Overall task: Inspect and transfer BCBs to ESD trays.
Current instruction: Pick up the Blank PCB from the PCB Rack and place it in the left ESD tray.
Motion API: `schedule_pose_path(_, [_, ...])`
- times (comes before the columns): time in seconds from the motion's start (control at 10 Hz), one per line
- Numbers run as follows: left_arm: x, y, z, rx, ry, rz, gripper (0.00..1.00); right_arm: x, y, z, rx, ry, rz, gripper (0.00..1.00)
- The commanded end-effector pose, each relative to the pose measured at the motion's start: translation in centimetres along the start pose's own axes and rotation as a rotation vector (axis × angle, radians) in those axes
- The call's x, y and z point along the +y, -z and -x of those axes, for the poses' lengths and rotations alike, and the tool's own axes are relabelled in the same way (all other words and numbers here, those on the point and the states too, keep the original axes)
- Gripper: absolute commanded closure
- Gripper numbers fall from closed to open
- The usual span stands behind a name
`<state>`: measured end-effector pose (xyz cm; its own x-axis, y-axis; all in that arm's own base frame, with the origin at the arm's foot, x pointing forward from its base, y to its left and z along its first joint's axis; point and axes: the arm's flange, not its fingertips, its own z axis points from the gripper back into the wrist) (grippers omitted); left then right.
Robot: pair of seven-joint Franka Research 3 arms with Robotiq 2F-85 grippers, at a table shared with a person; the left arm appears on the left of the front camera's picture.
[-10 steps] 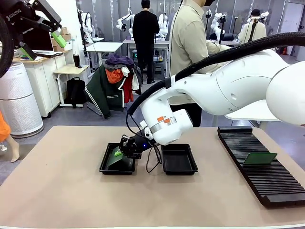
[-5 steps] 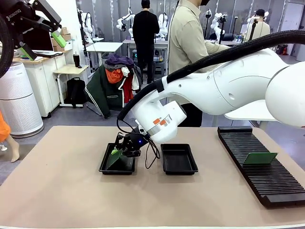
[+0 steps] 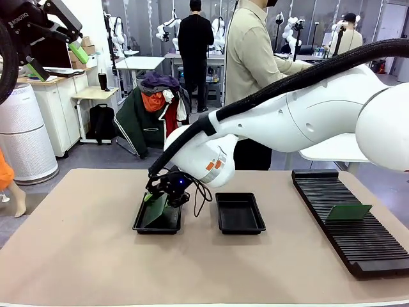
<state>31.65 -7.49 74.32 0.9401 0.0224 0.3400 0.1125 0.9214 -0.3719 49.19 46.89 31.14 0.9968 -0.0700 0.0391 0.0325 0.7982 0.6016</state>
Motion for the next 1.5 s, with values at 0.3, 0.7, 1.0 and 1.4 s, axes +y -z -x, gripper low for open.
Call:
schedule_pose_path(0.3, [0.1,0.0,0.1,0.004,-0.002,-0.006,0.0,5.5,-4.0,1.2,-0.051,-0.016,0.321,0.04])
schedule_pose_path(0.7, [0.1,0.0,0.1,0.004,-0.002,-0.006,0.0,7.0,-8.6,3.0,-0.068,-0.022,0.465,0.0])
schedule_pose_path(1.0, [0.1,0.0,0.1,0.004,-0.002,-0.006,0.0,6.9,-10.0,3.1,-0.049,-0.016,0.542,0.0])
schedule_pose_path(1.4, [0.1,0.0,0.1,0.004,-0.002,-0.006,0.0,6.6,-9.8,3.1,-0.036,-0.039,0.503,0.0])
